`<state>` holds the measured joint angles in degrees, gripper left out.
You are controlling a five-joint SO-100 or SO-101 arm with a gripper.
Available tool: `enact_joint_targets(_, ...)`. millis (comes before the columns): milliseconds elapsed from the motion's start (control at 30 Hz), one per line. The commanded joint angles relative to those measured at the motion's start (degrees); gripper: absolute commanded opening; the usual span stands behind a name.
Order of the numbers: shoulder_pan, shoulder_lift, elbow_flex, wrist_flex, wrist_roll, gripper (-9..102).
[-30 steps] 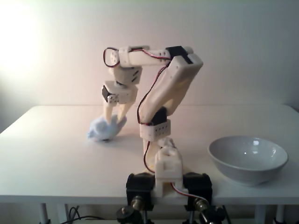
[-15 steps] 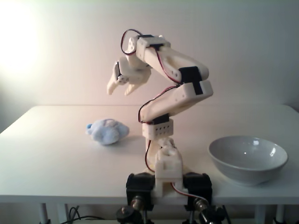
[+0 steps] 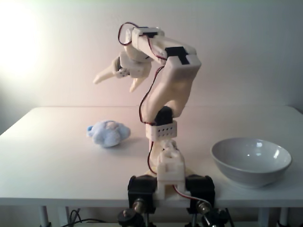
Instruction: Grasp a skyblue doll and put it into the bowl.
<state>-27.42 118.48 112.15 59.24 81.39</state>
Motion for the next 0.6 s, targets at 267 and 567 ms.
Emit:
enact_joint_targets(267, -2.8, -31.6, -23.7, 22.9, 0.0, 91)
enact_joint_targets(567, -2.6, -35.7, -23.0, 23.4, 0.0, 94)
